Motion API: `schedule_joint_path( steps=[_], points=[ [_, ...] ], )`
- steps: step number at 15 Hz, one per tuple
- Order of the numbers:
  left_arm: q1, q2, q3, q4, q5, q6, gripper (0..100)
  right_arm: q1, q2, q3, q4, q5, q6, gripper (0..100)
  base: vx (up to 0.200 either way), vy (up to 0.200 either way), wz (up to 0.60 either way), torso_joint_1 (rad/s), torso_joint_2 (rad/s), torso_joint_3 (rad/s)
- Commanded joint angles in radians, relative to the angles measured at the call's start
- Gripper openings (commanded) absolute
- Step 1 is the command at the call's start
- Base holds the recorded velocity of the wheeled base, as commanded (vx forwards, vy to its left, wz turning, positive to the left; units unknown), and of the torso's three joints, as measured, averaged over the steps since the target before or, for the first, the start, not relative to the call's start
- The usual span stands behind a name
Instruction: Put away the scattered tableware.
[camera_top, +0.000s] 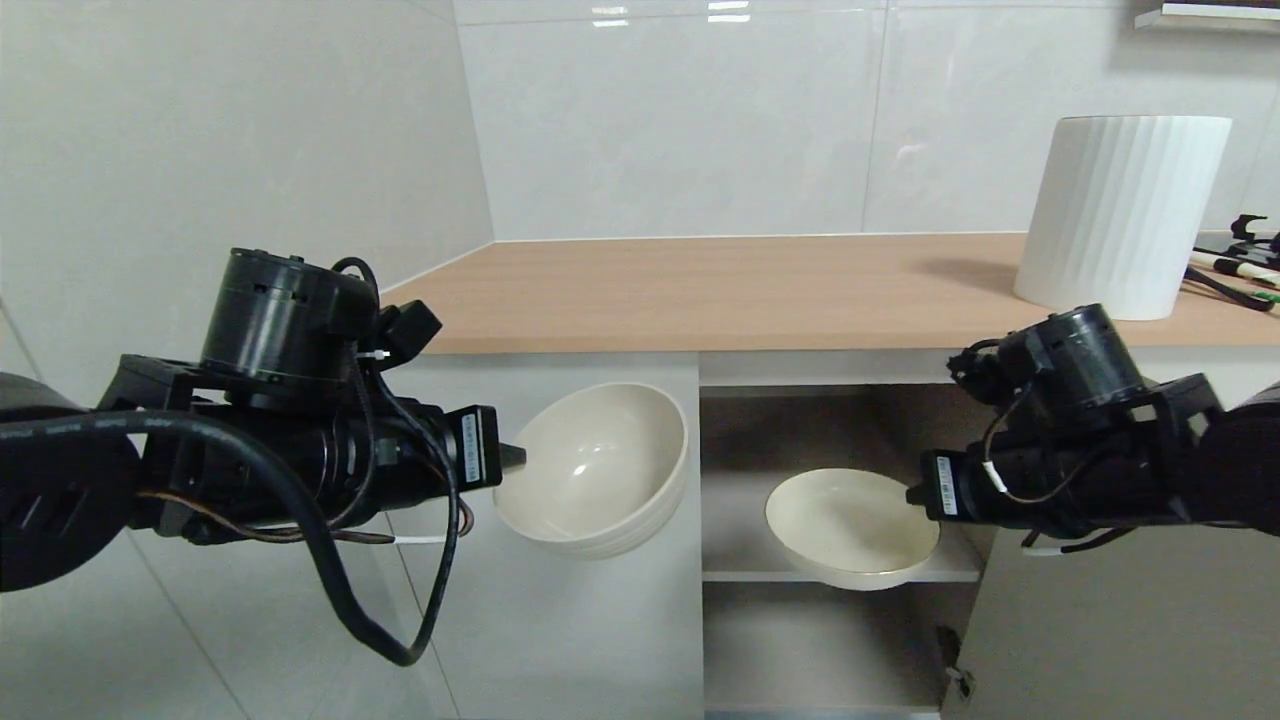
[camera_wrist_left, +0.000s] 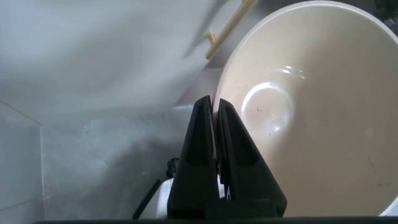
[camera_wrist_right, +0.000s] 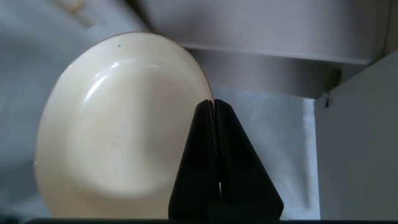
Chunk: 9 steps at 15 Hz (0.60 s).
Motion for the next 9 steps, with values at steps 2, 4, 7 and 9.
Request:
schedule_joint_path(
  steps=[2,4,7,9],
  points=[
    [-0.008,0.003,0.001,0.000,0.000,-0.001,0,-0.055,0.327,-0.022,-0.195,-0.068,0.008,0,0.000,0.000,0.00,0.000,0.00,0.000],
    [-0.008,0.006,0.001,0.000,0.000,-0.001,0,-0.076,0.453,-0.067,-0.224,-0.102,0.019,0,0.000,0.000,0.00,0.000,0.00,0.000],
    [-0.014,0.004,0.003,0.000,0.000,-0.001,0,-0.116,0.577,-0.130,-0.226,-0.151,0.065,0,0.000,0.000,0.00,0.000,0.00,0.000],
    [-0.014,0.003,0.003,0.000,0.000,-0.001,0,-0.122,0.602,-0.130,-0.258,-0.160,0.065,0,0.000,0.000,0.00,0.000,0.00,0.000]
  ],
)
